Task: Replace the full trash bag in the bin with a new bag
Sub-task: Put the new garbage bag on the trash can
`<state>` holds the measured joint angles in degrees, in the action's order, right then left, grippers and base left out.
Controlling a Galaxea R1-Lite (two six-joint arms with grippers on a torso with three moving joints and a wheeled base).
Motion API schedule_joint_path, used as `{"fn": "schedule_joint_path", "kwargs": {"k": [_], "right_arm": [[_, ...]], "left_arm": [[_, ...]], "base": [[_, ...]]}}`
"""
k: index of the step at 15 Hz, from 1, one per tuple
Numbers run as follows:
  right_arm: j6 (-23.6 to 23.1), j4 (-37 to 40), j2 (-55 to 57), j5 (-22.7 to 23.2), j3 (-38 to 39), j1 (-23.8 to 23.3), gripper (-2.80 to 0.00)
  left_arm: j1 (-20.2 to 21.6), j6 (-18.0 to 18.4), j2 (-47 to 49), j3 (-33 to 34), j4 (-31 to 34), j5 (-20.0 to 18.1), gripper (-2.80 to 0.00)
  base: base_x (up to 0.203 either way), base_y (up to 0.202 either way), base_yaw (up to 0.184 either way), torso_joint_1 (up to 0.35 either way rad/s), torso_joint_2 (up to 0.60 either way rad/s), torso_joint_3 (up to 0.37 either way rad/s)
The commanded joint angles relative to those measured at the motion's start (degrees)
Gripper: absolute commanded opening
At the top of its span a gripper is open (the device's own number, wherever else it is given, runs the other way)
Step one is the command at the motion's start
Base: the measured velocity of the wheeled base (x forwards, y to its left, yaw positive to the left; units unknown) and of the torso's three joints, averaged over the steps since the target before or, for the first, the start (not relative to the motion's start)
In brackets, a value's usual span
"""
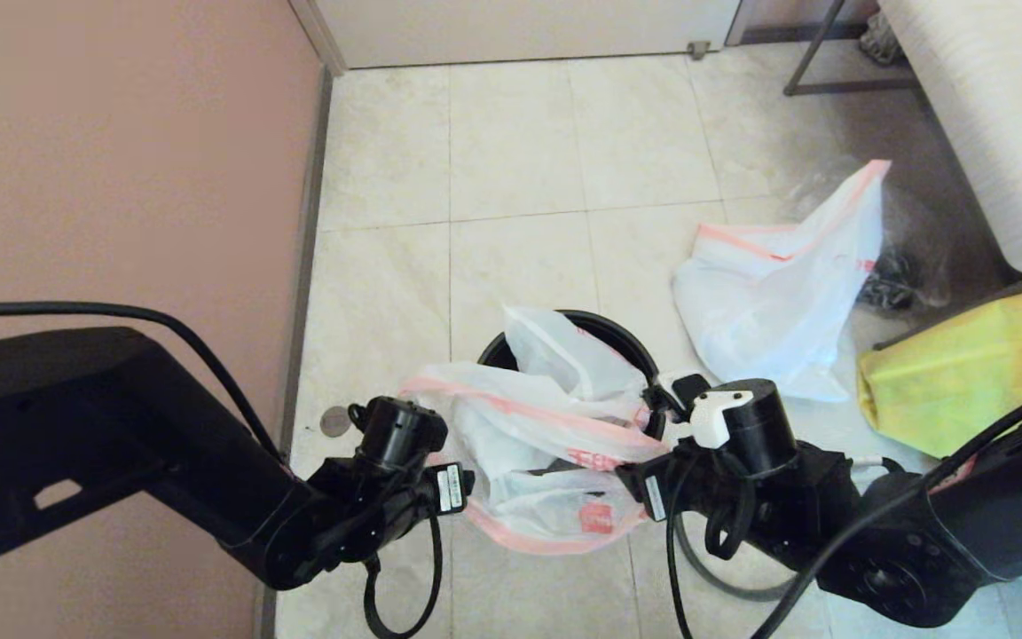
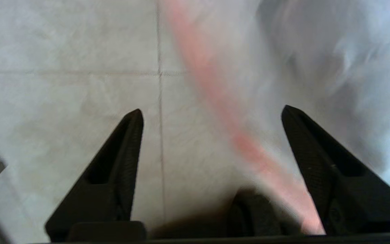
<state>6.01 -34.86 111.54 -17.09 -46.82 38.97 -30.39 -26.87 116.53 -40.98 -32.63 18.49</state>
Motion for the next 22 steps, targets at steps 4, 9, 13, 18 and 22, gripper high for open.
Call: {"fn": "schedule_joint_path", "kwargs": {"k": [4,9,13,18,22], "right_arm": [[0.0,-4.7,0.3,1.7,3.2,-0.2,0.00],[-0.2,-8.4,2.0,2.0,3.8,-1.8,0.00],[-0.3,-9.2,1.8,2.1,3.8,-2.8,0.00],[0.0,-9.7,1.1,2.2,3.4,-2.9,0.00],[0.1,-10.1,0.6,2.3,3.5,-2.9,0.00]], "left_arm": [[-0.1,-0.5,-6.3,5.3,-0.2,0.4,0.00],[-5.1,-4.4,-14.2,-1.5,15.3,-2.4,0.00],[-6.9,-11.5,-11.7,-14.8,31.8,-9.2,0.00],[-6.7,-12.9,-1.5,-24.6,37.7,-10.1,0.00],[-5.1,-14.1,3.9,-29.8,37.5,-10.3,0.00]], "base": [[0.000,0.000,0.000,0.000,0.00,0.000],[0.000,0.000,0.000,0.000,0.00,0.000],[0.000,0.000,0.000,0.000,0.00,0.000],[0.000,0.000,0.000,0.000,0.00,0.000],[0.000,0.000,0.000,0.000,0.00,0.000]]}}
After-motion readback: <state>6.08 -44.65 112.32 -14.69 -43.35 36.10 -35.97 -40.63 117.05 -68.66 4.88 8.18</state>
